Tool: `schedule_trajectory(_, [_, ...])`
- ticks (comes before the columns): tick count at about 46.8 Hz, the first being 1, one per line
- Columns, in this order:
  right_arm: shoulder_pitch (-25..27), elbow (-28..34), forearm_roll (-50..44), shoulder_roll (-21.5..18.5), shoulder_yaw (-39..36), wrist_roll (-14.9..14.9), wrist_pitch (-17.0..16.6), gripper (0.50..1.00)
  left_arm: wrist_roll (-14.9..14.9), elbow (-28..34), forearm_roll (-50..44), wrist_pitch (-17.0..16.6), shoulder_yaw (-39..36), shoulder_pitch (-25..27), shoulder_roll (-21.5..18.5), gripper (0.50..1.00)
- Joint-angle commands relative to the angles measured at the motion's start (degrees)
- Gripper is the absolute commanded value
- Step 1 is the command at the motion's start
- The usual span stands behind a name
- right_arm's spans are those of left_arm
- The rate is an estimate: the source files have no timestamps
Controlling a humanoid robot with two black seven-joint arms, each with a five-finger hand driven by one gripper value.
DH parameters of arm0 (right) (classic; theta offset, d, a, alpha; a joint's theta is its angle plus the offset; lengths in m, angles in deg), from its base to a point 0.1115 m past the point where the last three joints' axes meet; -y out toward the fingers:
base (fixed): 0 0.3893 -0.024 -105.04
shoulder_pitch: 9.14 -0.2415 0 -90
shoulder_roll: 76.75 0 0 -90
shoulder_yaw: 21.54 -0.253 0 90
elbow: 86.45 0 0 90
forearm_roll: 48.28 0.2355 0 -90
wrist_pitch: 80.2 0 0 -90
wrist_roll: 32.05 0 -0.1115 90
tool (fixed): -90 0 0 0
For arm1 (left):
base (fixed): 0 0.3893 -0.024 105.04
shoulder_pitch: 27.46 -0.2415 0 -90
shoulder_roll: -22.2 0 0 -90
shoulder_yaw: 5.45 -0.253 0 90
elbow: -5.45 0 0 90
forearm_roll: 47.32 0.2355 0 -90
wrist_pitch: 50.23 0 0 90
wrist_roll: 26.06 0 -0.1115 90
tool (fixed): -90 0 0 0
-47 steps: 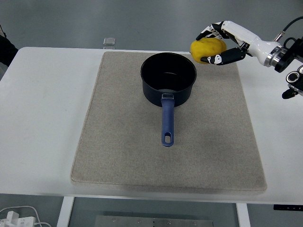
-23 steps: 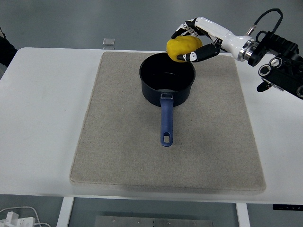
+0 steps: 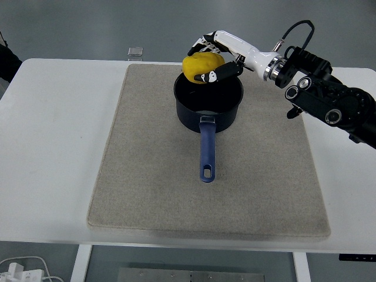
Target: Put the potato in the blue pot
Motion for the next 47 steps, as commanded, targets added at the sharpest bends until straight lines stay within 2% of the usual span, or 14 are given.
schedule_trajectory(1, [0.4, 1.4, -0.1, -1.6, -0.1, 0.0, 0.0, 0.5, 0.0, 0.0, 0.0, 0.0, 0.0, -0.1, 0.0, 0.999])
schedule_trajectory(18, [3.0, 3.8, -0.2, -4.6, -0.4, -0.1, 0.7, 0.5, 0.0, 0.0, 0.0, 0.0, 0.0, -0.1, 0.0, 0.999])
schedule_trajectory(38, [5.0, 6.9, -0.2, -5.9, -1.1, -0.2, 0.9, 0.5, 0.0, 0.1, 0.0, 0.0, 0.0, -0.2, 0.0, 0.999])
schedule_trajectory(39, [5.2, 7.1, -0.1, -6.0, -1.1, -0.2, 0.9, 0.527, 0.0, 0.1, 0.0, 0.0, 0.0, -0.2, 0.0, 0.999])
schedule_trajectory(40, [5.3, 7.2, -0.1, -6.1, -1.2, -0.2, 0.9, 0.606, 0.0, 0.1, 0.0, 0.0, 0.0, -0.2, 0.0, 0.999])
schedule_trajectory(41, [5.5, 7.3, -0.1, -6.2, -1.2, -0.2, 0.9, 0.639, 0.0, 0.1, 0.0, 0.0, 0.0, -0.2, 0.0, 0.999])
schedule_trajectory(47, [5.9, 7.6, 0.0, -6.5, -1.2, -0.2, 1.2, 0.686, 0.0, 0.1, 0.0, 0.0, 0.0, -0.2, 0.0, 0.999])
